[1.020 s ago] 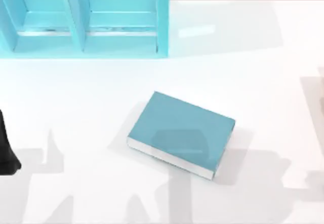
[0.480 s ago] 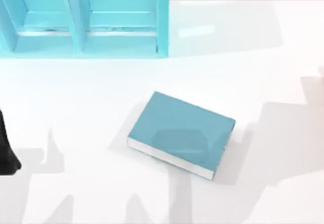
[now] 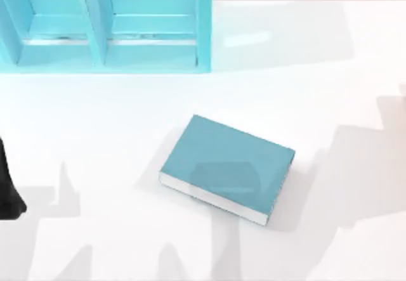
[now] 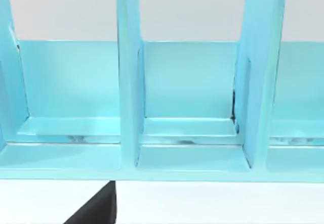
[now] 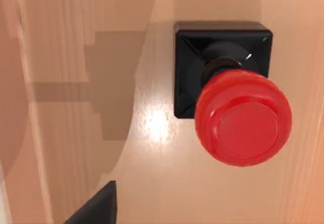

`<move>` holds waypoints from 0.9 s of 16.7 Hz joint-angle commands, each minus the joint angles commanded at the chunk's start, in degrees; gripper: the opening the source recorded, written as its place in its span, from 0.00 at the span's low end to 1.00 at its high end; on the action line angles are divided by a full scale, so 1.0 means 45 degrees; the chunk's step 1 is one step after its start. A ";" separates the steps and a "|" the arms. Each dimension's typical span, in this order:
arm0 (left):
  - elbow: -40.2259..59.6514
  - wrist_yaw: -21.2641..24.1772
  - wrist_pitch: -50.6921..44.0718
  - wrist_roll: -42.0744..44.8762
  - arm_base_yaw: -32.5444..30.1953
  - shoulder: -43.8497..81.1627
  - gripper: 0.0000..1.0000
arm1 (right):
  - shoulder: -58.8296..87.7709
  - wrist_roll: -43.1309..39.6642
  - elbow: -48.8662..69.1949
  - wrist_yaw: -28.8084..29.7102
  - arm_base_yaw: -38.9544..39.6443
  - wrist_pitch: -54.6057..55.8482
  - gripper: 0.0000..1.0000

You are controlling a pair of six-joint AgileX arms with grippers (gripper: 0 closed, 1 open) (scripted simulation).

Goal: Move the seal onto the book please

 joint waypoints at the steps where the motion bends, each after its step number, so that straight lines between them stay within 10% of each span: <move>1: 0.0000 0.0000 0.0000 0.0000 0.0000 0.0000 1.00 | 0.0028 0.0018 -0.0139 -0.0004 -0.0014 0.0148 1.00; 15: 0.0000 0.0000 0.0000 0.0000 0.0000 0.0000 1.00 | 0.0744 0.0042 -0.4056 0.0000 -0.0009 0.4773 1.00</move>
